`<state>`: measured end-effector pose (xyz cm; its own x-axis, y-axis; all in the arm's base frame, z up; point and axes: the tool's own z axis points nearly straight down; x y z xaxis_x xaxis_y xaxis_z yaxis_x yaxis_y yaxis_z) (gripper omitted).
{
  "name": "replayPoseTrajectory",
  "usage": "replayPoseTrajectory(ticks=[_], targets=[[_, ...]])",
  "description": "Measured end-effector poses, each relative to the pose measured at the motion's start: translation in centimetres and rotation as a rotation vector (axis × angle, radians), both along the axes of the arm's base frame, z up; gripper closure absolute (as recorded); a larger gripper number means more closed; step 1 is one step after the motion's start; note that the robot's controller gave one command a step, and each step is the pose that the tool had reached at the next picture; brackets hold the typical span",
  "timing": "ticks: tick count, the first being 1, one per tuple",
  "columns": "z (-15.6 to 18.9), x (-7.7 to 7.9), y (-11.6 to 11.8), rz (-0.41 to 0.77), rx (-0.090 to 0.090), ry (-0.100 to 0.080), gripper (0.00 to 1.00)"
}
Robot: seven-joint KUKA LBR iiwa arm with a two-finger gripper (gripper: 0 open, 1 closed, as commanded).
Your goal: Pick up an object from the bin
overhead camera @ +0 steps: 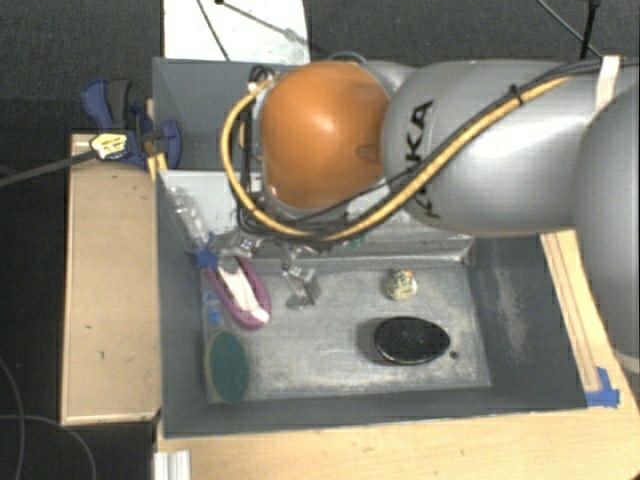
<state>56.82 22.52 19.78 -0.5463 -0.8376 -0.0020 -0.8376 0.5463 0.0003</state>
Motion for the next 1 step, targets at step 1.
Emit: replayPoseTrajectory(ticks=[1], targets=[[-6.62, -8.11, 1.93, 0.093, -0.002, 0.009, 0.00]])
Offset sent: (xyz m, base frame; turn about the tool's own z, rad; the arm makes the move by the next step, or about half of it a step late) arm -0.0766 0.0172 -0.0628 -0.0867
